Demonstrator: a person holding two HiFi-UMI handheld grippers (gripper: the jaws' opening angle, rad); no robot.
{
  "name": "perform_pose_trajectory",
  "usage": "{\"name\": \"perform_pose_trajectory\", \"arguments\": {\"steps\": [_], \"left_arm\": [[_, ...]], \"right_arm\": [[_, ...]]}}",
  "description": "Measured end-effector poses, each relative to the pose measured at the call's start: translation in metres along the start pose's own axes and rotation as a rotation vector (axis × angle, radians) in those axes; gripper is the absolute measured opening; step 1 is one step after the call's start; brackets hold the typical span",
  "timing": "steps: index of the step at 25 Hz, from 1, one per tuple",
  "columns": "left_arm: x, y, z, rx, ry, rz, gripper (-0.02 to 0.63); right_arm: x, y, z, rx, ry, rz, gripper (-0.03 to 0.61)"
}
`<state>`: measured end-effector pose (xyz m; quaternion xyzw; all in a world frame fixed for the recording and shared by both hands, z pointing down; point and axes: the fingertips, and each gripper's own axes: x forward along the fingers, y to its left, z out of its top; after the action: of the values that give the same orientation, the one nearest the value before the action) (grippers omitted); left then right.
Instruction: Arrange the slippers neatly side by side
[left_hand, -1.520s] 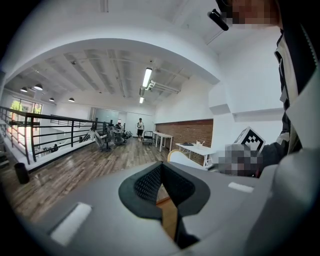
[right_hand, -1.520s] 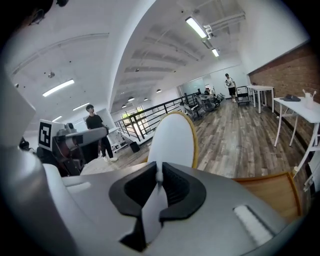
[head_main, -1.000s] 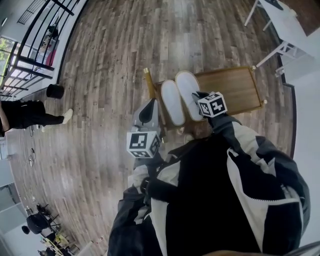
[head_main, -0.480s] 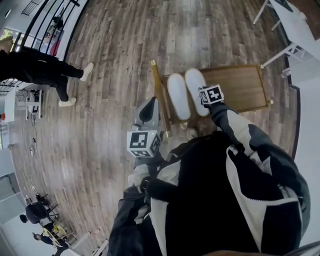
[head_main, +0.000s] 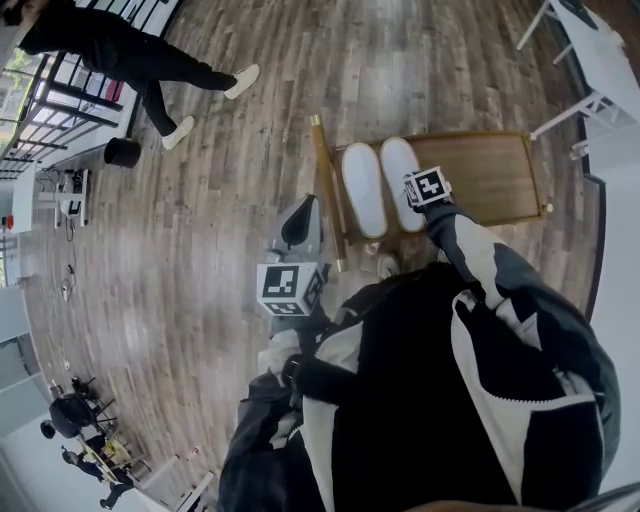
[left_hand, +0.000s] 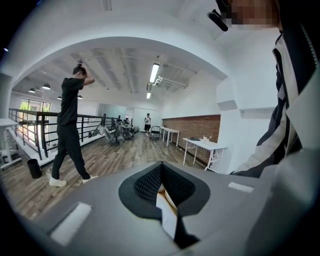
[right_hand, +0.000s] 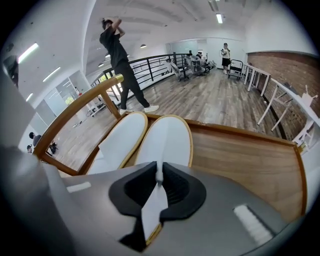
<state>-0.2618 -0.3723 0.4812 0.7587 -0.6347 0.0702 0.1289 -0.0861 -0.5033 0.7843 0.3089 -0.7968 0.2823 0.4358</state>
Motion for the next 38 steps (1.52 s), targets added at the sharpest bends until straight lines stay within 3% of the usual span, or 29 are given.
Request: {"name": "perform_pose_trajectory", "arguments": {"steps": [2,5,13,21,27,32,38], "left_arm": [[0.001,-0.001,0.001,0.016,0.000,-0.002,0.015],[0.001,-0.002,0.000,0.030,-0.003,-0.005,0.015],[0.007,-0.006,0.003,0.014,-0.020,-0.053,0.015],[0.046,-0.029,0.025,0.012,-0.064,-0.148,0.015],[0.077,-0.050,0.055,0.034,-0.087,-0.200,0.015],[0.098,-0.083,0.076,0.086,-0.138,-0.269,0.014],[0.111,-0.115,0.102,0.135,-0.185,-0.329,0.014]], "right_arm": [[0.002,0.003,0.000,-0.011,0.007,0.015,0.057],[0.004,0.010,-0.002,-0.027,0.021,0.045,0.156],[-0.019,0.020,0.012,-0.032,-0.047,0.063,0.167],[-0.103,0.030,0.069,-0.072,-0.289,0.090,0.102],[-0.192,0.029,0.119,-0.085,-0.498,0.055,0.007],[-0.259,0.027,0.135,-0.091,-0.670,0.035,0.003],[-0.335,0.034,0.147,-0.179,-0.850,-0.015,0.003]]}}
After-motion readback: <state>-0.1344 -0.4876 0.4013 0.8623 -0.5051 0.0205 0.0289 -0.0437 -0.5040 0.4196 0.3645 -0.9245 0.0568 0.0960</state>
